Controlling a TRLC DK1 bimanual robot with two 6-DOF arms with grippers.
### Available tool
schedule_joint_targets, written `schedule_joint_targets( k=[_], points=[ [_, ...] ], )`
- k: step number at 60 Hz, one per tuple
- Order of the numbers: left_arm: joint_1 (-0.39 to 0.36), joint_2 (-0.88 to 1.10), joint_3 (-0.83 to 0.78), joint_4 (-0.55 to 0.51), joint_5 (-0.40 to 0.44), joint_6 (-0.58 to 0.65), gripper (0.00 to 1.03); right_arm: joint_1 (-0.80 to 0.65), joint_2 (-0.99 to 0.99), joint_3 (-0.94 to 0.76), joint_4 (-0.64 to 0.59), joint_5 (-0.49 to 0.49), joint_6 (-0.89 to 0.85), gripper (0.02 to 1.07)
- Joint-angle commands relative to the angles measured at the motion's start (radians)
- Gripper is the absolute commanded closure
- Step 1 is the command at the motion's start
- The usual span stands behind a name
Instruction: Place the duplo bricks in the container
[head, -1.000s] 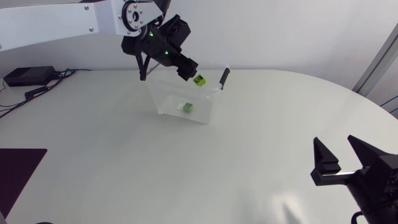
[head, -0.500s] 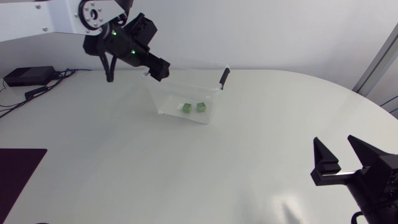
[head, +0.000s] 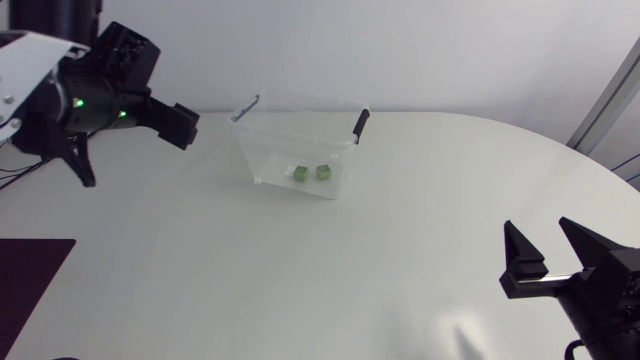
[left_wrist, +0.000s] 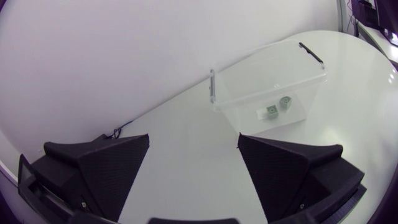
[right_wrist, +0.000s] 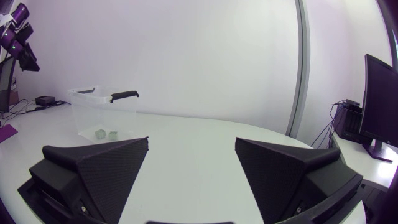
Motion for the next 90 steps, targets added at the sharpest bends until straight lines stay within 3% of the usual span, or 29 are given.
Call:
schedule_joint_targets(
  k=[1, 25, 35, 90],
  points=[
    [0.017, -0.109, -0.078, 0.022, -0.011, -0.016, 0.03, 0.005, -0.01, -0.02, 0.013, -0.009, -0.016, 0.06],
    [0.038, -0.658, -0.435, 0.037, -0.071, -0.035, 0.03, 0.003, -0.01, -0.02, 0.013, -0.009, -0.016, 0.06],
    [-0.005, -0.859, -0.572, 0.033, -0.056, -0.022, 0.03, 0.003, -0.01, -0.02, 0.013, -0.009, -0.016, 0.06],
    [0.278, -1.195, -1.041, 0.307, 0.286, -0.332, 0.03, 0.002, -0.004, -0.02, 0.018, 0.007, 0.054, 0.06]
  ],
)
